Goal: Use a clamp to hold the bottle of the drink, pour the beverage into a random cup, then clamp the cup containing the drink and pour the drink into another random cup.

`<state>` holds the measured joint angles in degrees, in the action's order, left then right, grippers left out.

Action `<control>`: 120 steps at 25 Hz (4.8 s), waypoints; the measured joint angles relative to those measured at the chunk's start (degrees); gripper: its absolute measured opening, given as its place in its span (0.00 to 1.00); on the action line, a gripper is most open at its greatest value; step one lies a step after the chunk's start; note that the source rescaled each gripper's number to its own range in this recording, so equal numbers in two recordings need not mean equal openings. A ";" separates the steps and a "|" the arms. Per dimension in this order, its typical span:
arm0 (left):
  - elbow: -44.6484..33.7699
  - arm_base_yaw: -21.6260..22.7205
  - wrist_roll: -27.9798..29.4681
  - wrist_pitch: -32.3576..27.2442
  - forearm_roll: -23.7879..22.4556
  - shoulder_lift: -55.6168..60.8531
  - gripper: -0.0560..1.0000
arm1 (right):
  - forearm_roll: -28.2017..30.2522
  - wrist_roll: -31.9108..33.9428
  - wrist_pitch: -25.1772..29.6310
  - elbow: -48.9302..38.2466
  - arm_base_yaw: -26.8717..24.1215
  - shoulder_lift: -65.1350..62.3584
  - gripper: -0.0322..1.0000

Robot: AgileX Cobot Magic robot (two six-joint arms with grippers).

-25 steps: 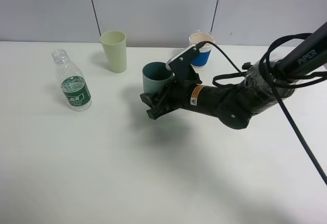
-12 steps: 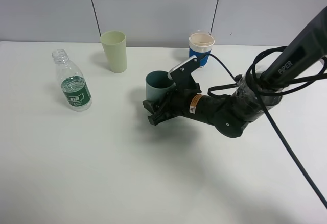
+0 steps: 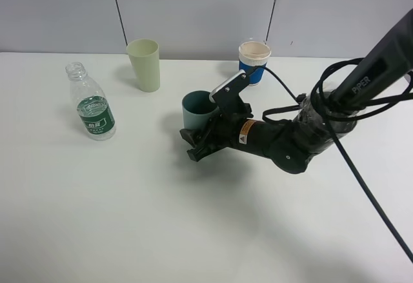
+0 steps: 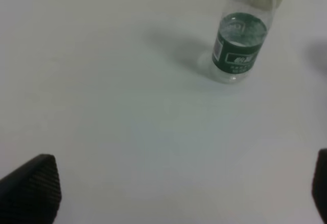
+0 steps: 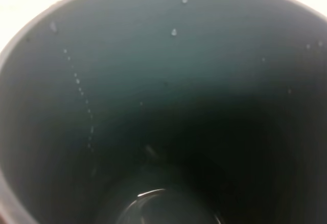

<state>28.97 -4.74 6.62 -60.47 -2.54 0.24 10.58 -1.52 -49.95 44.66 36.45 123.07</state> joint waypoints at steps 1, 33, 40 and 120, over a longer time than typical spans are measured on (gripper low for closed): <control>0.00 0.00 0.00 0.00 0.00 0.00 1.00 | 0.00 0.00 0.98 0.00 0.00 -0.29 0.26; 0.00 0.00 0.00 0.00 0.00 0.00 1.00 | -2.36 -1.45 42.83 -0.29 -3.48 -40.35 0.41; 0.00 0.00 0.00 0.00 0.00 0.00 1.00 | -2.88 -1.57 49.95 -0.29 -14.01 -41.01 0.41; 0.00 0.00 0.00 0.00 0.00 0.00 1.00 | -10.58 1.52 111.13 -15.63 -30.53 -123.28 0.58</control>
<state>28.97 -4.74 6.62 -60.47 -2.54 0.24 0.00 0.00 61.19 29.03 5.92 -0.20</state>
